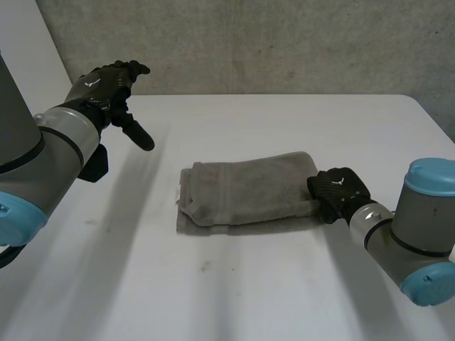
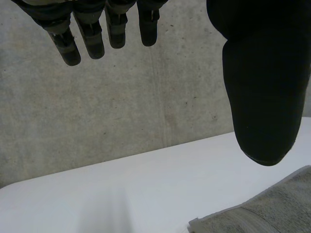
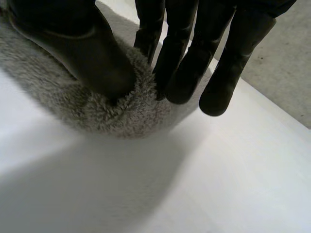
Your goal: Fold the towel.
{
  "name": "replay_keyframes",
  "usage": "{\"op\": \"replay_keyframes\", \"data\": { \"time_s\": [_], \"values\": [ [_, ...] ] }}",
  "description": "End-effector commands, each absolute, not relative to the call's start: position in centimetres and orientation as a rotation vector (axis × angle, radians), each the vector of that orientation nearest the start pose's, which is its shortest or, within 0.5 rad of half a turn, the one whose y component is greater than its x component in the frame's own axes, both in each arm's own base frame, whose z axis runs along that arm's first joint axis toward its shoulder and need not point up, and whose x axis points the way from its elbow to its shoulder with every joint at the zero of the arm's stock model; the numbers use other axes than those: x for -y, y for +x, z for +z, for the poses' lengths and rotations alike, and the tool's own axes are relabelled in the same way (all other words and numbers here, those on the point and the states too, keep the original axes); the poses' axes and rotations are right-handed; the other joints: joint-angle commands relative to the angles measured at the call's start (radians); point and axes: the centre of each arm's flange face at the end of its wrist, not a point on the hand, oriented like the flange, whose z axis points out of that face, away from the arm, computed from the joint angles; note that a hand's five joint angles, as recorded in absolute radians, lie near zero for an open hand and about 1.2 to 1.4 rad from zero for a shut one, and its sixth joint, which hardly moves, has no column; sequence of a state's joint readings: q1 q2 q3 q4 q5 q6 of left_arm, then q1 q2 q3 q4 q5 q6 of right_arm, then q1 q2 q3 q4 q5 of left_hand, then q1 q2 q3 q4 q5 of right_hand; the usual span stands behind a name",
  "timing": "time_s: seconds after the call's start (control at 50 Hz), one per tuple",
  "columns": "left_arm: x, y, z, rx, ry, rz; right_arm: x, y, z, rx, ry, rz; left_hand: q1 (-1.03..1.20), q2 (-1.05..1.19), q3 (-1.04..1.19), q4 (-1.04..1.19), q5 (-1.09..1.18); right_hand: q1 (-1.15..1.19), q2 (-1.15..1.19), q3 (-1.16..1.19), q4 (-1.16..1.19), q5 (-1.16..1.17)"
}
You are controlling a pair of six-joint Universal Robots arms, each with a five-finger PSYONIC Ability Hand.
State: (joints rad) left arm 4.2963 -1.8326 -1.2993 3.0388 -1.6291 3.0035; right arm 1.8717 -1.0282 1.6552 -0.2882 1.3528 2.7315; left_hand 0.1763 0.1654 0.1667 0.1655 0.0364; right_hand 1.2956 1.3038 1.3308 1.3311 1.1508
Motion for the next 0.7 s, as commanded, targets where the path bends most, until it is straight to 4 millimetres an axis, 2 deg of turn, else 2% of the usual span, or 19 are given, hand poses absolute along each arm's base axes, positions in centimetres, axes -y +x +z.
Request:
{"op": "replay_keyframes", "data": {
  "time_s": [0.02, 0.14, 0.18, 0.2, 0.22, 0.24, 0.28, 0.3, 0.34, 0.44, 0.48, 0.5, 0.52, 0.54, 0.56, 0.6, 0.62, 0.66, 0.7],
  "values": [
    [27.7, -26.1, 29.6, -2.585, 0.297, -2.301, 30.5, 24.7, 13.8, -2.209, -1.024, -1.853, -0.001, 0.010, 0.009, 0.010, -0.036, 0.101, 0.092, 0.065, 0.065, 0.071],
    [27.8, -26.0, 29.9, -2.574, 0.293, -2.316, 31.3, 27.3, 18.0, -1.997, -1.258, -2.065, -0.001, 0.010, 0.009, 0.010, -0.036, 0.101, 0.092, 0.065, 0.065, 0.071],
    [27.7, -26.0, 30.1, -2.569, 0.292, -2.322, 28.4, 32.6, 19.7, -1.742, -1.470, -2.092, -0.001, 0.010, 0.009, 0.010, -0.036, 0.101, 0.092, 0.065, 0.065, 0.071],
    [27.8, -26.0, 30.2, -2.566, 0.290, -2.326, 28.4, 32.6, 19.7, -1.741, -1.471, -2.092, -0.001, 0.010, 0.009, 0.010, -0.036, 0.101, 0.092, 0.065, 0.065, 0.071],
    [27.8, -26.0, 30.2, -2.565, 0.290, -2.326, 26.4, 35.5, 19.9, -1.613, -1.567, -2.065, -0.001, 0.010, 0.009, 0.010, -0.036, 0.101, 0.092, 0.065, 0.065, 0.071],
    [27.8, -25.9, 30.3, -2.562, 0.287, -2.330, 26.4, 35.6, 19.9, -1.612, -1.568, -2.065, -0.001, 0.010, 0.009, 0.010, -0.036, 0.101, 0.092, 0.065, 0.065, 0.071],
    [27.9, -25.8, 30.4, -2.557, 0.282, -2.334, 23.1, 39.5, 19.4, -1.452, -1.707, -1.979, -0.001, 0.010, 0.009, 0.010, -0.036, 0.101, 0.092, 0.065, 0.065, 0.071],
    [27.9, -25.8, 30.4, -2.558, 0.279, -2.334, 23.1, 39.5, 19.4, -1.451, -1.708, -1.979, -0.001, 0.010, 0.009, 0.010, -0.036, 0.101, 0.092, 0.065, 0.065, 0.071],
    [27.9, -25.8, 30.6, -2.551, 0.275, -2.342, 19.7, 42.1, 17.3, -1.361, -1.827, -1.824, -0.001, 0.010, 0.009, 0.010, -0.036, 0.101, 0.092, 0.065, 0.065, 0.071],
    [27.9, -25.7, 30.8, -2.547, 0.271, -2.348, 16.7, 43.5, 14.5, -1.308, -1.956, -1.667, -0.001, 0.010, 0.009, 0.010, -0.036, 0.101, 0.092, 0.065, 0.065, 0.071],
    [27.9, -25.7, 30.7, -2.549, 0.269, -2.347, 16.8, 43.5, 14.4, -1.313, -1.973, -1.673, -0.001, 0.010, 0.009, 0.010, -0.036, 0.023, 0.015, -0.012, -0.012, -0.007],
    [27.9, -25.7, 30.7, -2.549, 0.269, -2.347, 17.1, 43.4, 14.8, -1.327, -1.963, -1.697, -0.001, 0.010, 0.009, 0.010, -0.036, -0.553, -0.561, -0.588, -0.589, -0.583],
    [27.9, -25.7, 30.6, -2.551, 0.271, -2.342, 17.1, 43.4, 14.8, -1.327, -1.963, -1.697, -0.001, 0.010, 0.009, 0.010, -0.036, -0.559, -0.567, -0.594, -0.594, -0.589],
    [27.9, -25.7, 30.3, -2.560, 0.275, -2.332, 17.4, 43.2, 15.6, -1.364, -1.937, -1.729, -0.001, 0.010, 0.009, 0.010, -0.036, -0.951, -0.959, -0.986, -0.987, -0.981],
    [27.9, -25.7, 30.3, -2.560, 0.275, -2.331, 17.4, 43.2, 15.6, -1.365, -1.937, -1.729, -0.001, 0.010, 0.009, 0.010, -0.036, -0.955, -0.963, -0.990, -0.991, -0.985],
    [28.0, -25.8, 30.0, -2.566, 0.276, -2.323, 18.6, 42.6, 18.4, -1.469, -1.766, -1.827, -0.001, 0.010, 0.009, 0.010, -0.036, -1.121, -1.129, -1.156, -1.157, -1.151],
    [28.0, -25.9, 29.9, -2.567, 0.284, -2.324, 18.6, 42.6, 18.4, -1.469, -1.765, -1.827, -0.001, 0.010, 0.009, 0.010, -0.036, -1.121, -1.129, -1.156, -1.157, -1.151],
    [28.1, -26.0, 29.6, -2.570, 0.288, -2.322, 20.8, 40.8, 20.7, -1.606, -1.447, -1.853, -0.001, 0.010, 0.009, 0.010, -0.036, -1.121, -1.129, -1.156, -1.157, -1.151],
    [28.4, -26.5, 28.6, -2.588, 0.301, -2.303, 21.6, 39.7, 22.5, -1.641, -1.265, -1.856, -0.001, 0.010, 0.009, 0.010, -0.036, -1.121, -1.129, -1.156, -1.157, -1.151]
  ]
}}
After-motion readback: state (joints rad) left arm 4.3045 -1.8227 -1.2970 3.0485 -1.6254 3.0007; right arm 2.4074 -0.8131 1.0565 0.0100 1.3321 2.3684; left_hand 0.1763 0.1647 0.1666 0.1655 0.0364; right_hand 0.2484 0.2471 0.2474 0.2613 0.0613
